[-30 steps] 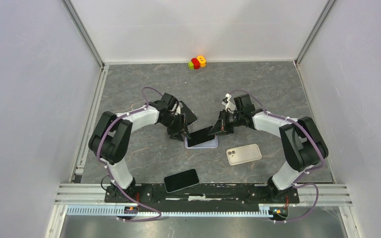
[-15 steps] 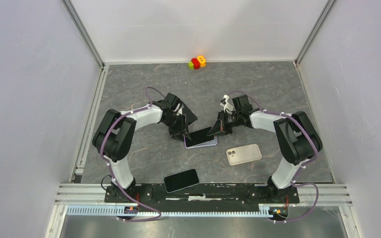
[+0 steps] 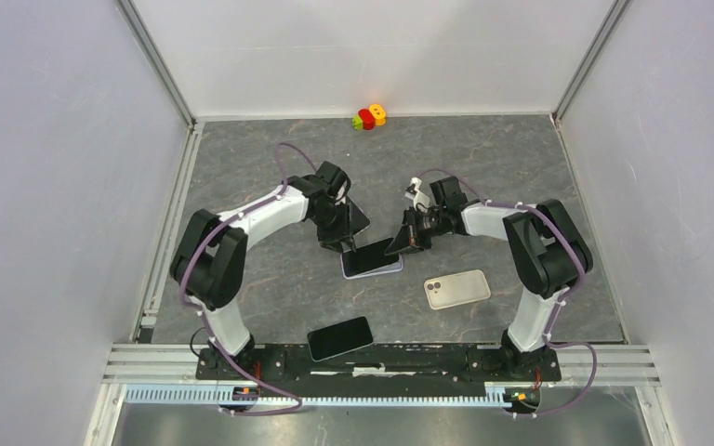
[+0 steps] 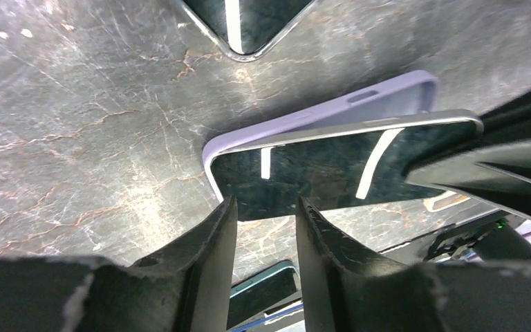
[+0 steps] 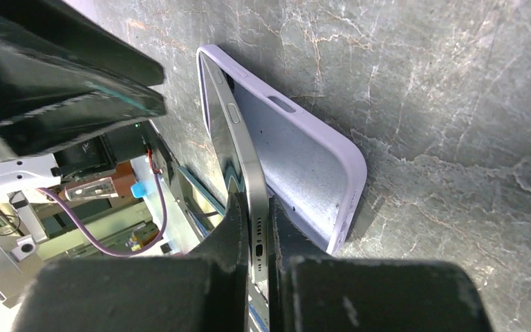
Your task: Put the phone into the phone case
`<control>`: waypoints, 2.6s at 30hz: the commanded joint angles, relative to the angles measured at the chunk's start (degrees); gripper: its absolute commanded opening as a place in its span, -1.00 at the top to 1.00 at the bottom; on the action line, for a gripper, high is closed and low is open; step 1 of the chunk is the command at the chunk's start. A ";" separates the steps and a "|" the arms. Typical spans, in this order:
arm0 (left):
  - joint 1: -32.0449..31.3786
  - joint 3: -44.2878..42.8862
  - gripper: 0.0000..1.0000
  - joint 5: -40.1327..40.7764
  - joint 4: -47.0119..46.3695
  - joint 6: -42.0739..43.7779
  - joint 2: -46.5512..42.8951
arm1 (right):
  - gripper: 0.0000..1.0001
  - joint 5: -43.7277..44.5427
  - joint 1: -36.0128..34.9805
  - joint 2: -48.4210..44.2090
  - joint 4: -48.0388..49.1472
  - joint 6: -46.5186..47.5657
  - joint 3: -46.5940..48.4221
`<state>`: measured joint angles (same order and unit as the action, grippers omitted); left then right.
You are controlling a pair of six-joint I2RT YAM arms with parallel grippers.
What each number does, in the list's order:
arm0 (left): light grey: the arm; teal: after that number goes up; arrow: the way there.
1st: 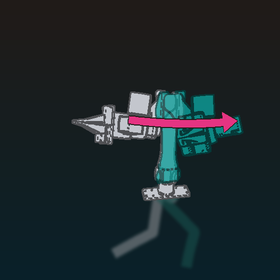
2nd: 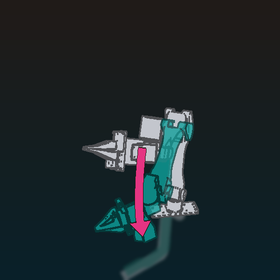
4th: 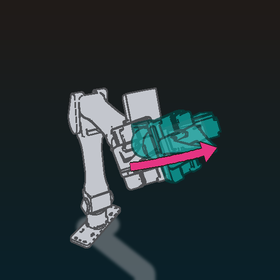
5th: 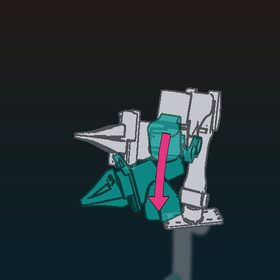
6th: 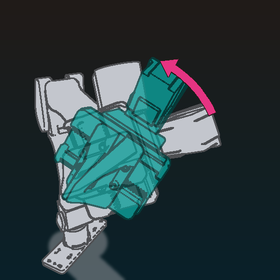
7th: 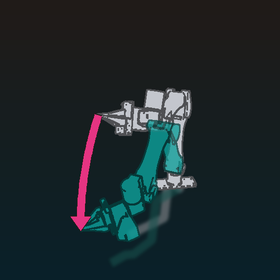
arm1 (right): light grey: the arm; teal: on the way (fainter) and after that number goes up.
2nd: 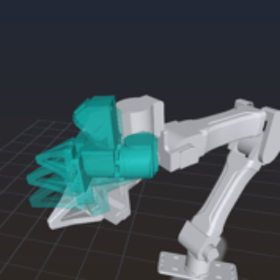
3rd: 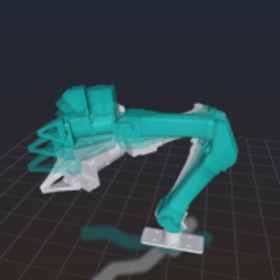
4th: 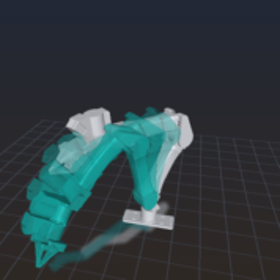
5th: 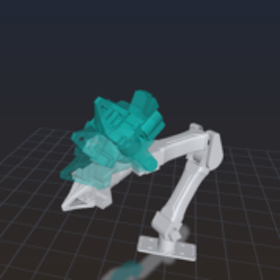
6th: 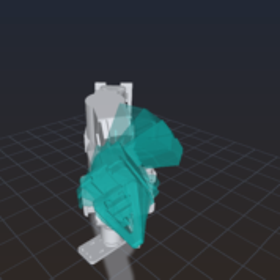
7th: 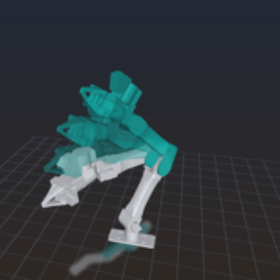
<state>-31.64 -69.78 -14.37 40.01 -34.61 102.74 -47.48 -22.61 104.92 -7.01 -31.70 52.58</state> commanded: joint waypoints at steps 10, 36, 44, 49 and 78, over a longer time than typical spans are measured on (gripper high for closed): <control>-7.12 -2.19 0.33 -3.67 -7.24 -4.28 -1.27 | 0.80 13.49 -5.64 7.94 -9.23 9.96 -2.31; -4.35 7.01 0.94 -1.54 -10.63 -8.98 3.99 | -0.34 32.75 -7.53 5.36 -23.80 21.71 5.19; -3.78 8.20 0.96 -1.54 -10.82 -9.73 4.75 | -0.36 38.13 -7.52 2.95 -26.77 24.79 6.77; -3.52 8.43 0.96 -1.71 -10.92 -9.77 4.99 | -0.23 39.15 -7.54 1.76 -28.21 26.17 8.69; -3.39 8.25 0.96 -3.91 -11.47 -8.64 5.73 | 0.27 9.87 -1.50 2.25 -13.82 15.47 4.27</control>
<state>-35.16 -63.35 -22.87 28.12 -44.14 105.71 -37.34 -23.90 104.31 -23.99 -14.79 57.08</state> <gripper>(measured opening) 0.029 0.394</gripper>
